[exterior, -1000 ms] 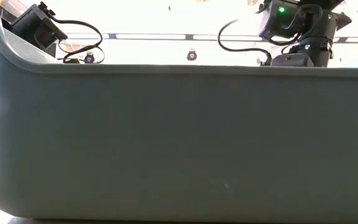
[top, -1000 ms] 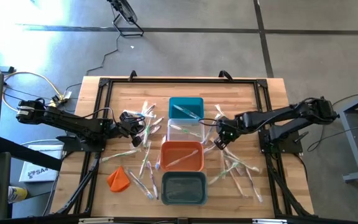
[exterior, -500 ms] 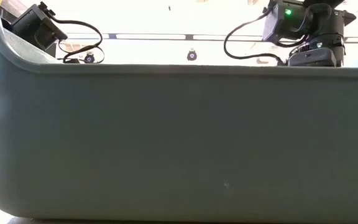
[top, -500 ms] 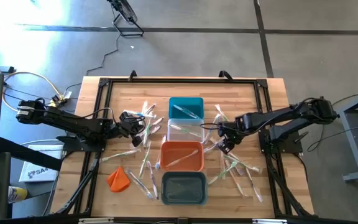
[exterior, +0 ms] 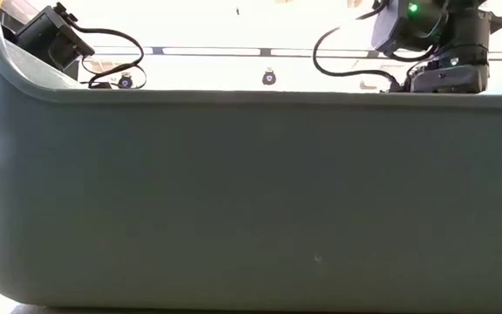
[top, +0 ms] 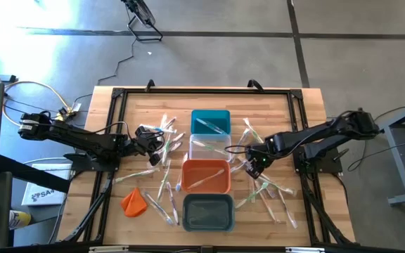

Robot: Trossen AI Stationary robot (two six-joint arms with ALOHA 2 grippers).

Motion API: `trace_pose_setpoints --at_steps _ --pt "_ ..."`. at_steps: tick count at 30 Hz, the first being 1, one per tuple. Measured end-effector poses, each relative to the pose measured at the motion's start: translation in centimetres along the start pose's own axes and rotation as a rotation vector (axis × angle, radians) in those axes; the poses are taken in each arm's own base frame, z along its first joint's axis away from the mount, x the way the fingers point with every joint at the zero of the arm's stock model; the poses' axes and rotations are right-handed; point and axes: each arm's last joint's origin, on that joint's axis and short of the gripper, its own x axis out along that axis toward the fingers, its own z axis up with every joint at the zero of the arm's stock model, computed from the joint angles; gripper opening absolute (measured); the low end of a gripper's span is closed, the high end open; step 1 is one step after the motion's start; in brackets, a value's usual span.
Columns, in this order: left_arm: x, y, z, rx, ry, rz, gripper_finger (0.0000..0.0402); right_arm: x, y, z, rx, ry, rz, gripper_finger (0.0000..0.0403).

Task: Pick & Place Toothbrushes
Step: Put the violet toothbrush into the green bin

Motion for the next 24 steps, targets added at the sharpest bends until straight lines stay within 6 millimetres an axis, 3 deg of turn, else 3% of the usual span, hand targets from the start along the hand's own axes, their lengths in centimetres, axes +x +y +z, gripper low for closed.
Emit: trace_pose_setpoints --at_steps 10,20,24 --pt "0.0 0.0 0.0 0.002 0.003 0.001 0.0000 1.9 0.1 0.4 -0.019 0.017 -0.068 0.0132" --pt "0.0 0.0 -0.1 0.004 0.007 0.001 0.0000 1.9 0.1 0.4 -0.042 0.023 -0.066 0.0020" --pt "0.0 0.0 -0.1 0.004 0.009 -0.003 0.0000 1.5 0.1 0.3 -0.057 0.024 -0.046 0.0017"
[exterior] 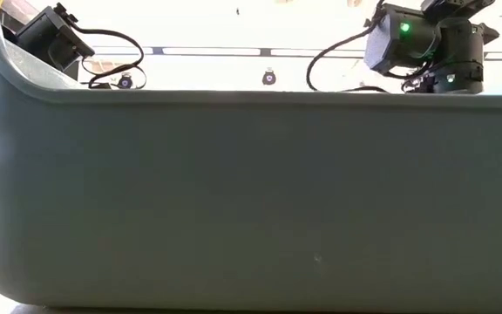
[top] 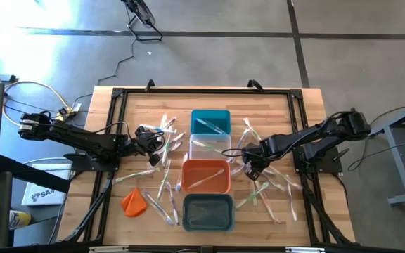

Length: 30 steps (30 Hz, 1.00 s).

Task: Pick & Place Toothbrushes
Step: Put the violet toothbrush into the green bin

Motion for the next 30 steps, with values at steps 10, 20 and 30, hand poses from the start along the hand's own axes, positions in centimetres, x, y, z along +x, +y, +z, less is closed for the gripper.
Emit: trace_pose_setpoints --at_steps 10,20,30 --pt "0.0 0.0 0.0 0.001 0.001 0.002 0.0000 -4.6 -1.1 0.3 0.037 -0.181 0.156 0.0010" --pt "0.0 0.0 0.0 0.002 0.003 0.004 0.0000 -10.6 -3.5 1.4 0.087 -0.619 0.301 0.0010" --pt "0.0 0.1 -0.1 0.003 0.003 0.009 0.0000 -14.4 -4.5 4.0 -0.020 -1.009 0.435 0.0010"
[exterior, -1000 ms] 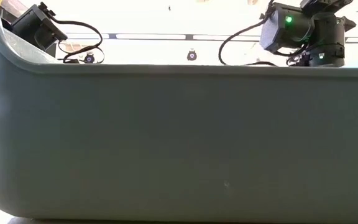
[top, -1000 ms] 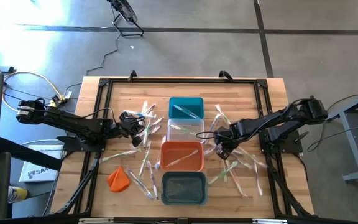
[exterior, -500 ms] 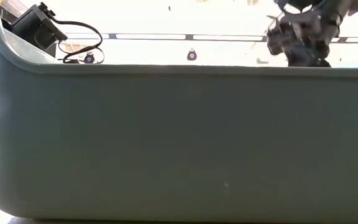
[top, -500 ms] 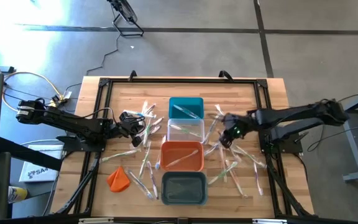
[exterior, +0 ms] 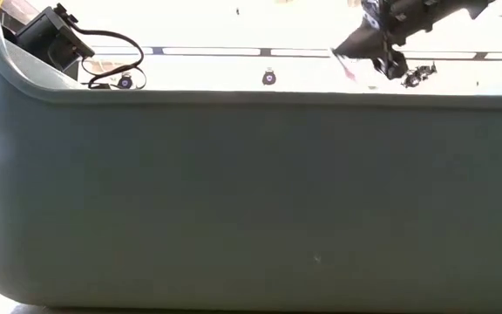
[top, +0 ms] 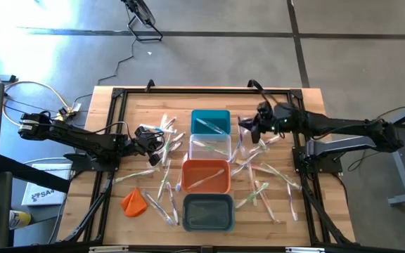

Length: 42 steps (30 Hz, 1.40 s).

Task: Pick & Place Toothbrushes
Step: Put the violet toothbrush into the green bin

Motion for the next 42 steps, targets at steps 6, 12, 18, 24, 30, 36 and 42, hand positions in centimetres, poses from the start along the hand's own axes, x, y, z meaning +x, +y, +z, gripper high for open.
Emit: trace_pose_setpoints --at_steps 6,12,18,24,30,36,42 --pt "0.0 0.0 0.0 0.000 0.000 -0.001 0.0000 -0.1 0.3 2.4 -0.097 -0.198 0.116 0.0010" --pt "0.0 0.0 0.0 -0.016 0.000 -0.001 0.0000 -0.5 0.6 3.6 -0.152 -0.296 0.227 0.0010" --pt "0.0 0.0 0.0 -0.031 0.000 -0.001 0.0000 -0.5 1.3 3.3 -0.114 -0.268 0.295 0.0010" --pt "0.0 0.0 0.0 -0.029 0.000 -0.001 0.0000 -0.5 3.5 2.0 -0.100 -0.267 0.303 0.0010" --pt "0.0 0.0 0.0 -0.026 0.000 -0.001 0.0000 0.3 6.2 0.1 -0.082 -0.294 0.228 0.0010" --pt "0.0 0.0 0.0 -0.024 0.004 0.000 0.0000 1.7 9.7 -0.3 -0.095 -0.285 0.187 0.0010" --pt "0.0 0.0 -0.1 -0.023 0.006 0.001 0.0000 4.1 12.6 -0.4 -0.169 -0.194 0.121 0.0010"
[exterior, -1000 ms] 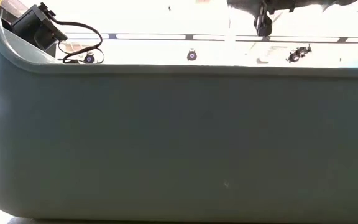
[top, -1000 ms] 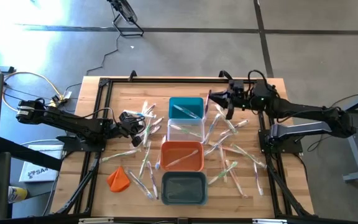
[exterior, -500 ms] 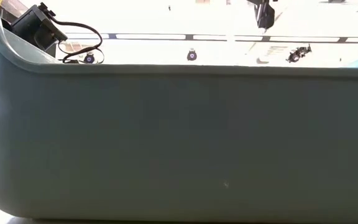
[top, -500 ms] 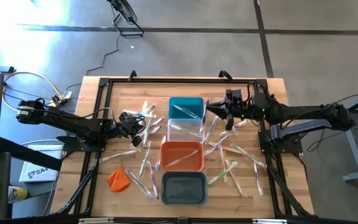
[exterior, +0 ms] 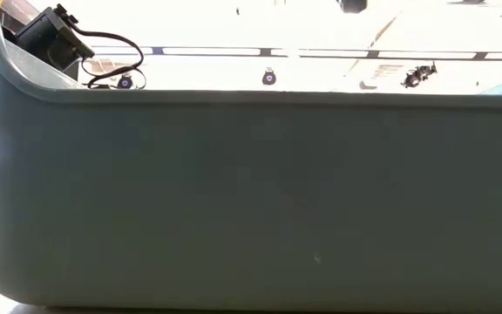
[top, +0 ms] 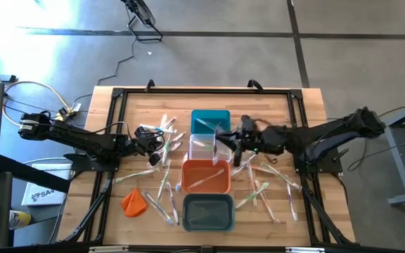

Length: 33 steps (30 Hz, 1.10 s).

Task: Pick & Place Toothbrushes
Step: Put the violet toothbrush into the green bin

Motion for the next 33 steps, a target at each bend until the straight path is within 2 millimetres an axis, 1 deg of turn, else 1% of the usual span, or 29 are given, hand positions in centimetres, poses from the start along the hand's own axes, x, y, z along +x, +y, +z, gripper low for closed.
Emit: trace_pose_setpoints --at_steps 8,13,17,22,25,28,33 --pt "0.0 0.0 0.0 0.000 0.002 -0.003 0.0000 3.6 2.8 -0.7 -0.074 0.180 -0.024 0.0010" --pt "0.0 0.0 0.0 0.000 0.002 -0.003 0.0000 4.7 4.1 -1.5 -0.003 0.272 0.027 0.0010" --pt "0.0 0.0 0.0 0.000 0.002 -0.003 0.0000 4.8 4.6 -2.7 0.051 0.351 0.056 0.0010" --pt "0.0 0.0 0.0 0.000 0.001 -0.003 0.0000 4.3 5.0 -3.8 0.127 0.486 0.105 0.0010" --pt "0.0 0.0 0.0 0.000 0.001 -0.002 0.0000 4.0 5.2 -4.1 0.130 0.548 0.146 0.0010" --pt "0.0 0.0 0.0 0.000 0.001 -0.002 0.0000 3.9 5.4 -4.3 0.134 0.572 0.176 0.0010" --pt "0.0 0.0 0.0 0.000 0.001 -0.002 0.0000 4.4 5.3 -5.2 0.125 0.617 0.173 0.0010"
